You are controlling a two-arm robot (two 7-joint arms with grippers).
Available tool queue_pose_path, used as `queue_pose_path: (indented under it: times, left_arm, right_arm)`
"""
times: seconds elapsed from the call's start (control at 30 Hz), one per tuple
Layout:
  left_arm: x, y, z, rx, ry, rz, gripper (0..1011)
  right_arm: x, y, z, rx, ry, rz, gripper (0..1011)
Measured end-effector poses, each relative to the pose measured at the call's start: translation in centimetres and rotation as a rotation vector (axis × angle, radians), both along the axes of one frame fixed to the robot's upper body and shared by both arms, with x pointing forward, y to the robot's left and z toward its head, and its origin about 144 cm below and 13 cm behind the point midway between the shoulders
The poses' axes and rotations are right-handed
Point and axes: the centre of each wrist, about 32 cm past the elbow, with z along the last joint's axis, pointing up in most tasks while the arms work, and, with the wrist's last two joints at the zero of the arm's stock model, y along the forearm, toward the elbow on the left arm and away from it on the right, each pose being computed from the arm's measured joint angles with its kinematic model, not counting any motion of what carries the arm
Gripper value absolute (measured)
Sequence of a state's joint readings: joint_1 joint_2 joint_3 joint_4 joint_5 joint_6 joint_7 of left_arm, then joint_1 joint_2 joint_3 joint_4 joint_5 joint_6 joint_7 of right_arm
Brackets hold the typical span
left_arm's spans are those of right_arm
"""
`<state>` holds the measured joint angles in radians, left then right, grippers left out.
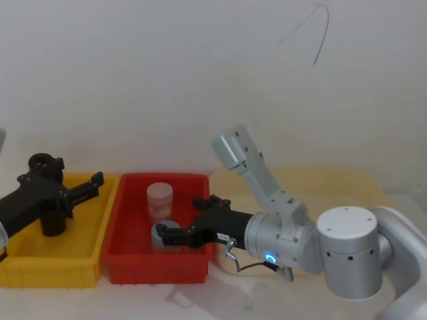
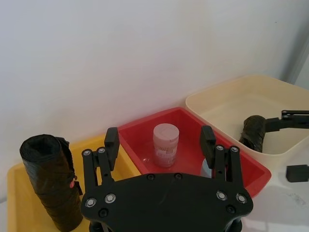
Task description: Pick up the garbage bag with the one hand and transfer it to the other hand.
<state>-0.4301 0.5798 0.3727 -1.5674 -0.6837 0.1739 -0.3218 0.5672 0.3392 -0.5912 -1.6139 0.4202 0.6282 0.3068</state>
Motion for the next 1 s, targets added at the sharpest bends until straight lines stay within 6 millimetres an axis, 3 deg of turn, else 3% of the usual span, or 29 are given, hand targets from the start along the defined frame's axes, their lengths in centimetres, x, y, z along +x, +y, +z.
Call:
queue_pose_path:
  times: [1.0]
  left_arm:
    - [0.0, 0.0, 0.0, 0.000, 0.000, 0.000, 1001]
  right_arm:
    - [4.0, 2.8, -1.6, -0.116, 0.036, -0.048, 1000]
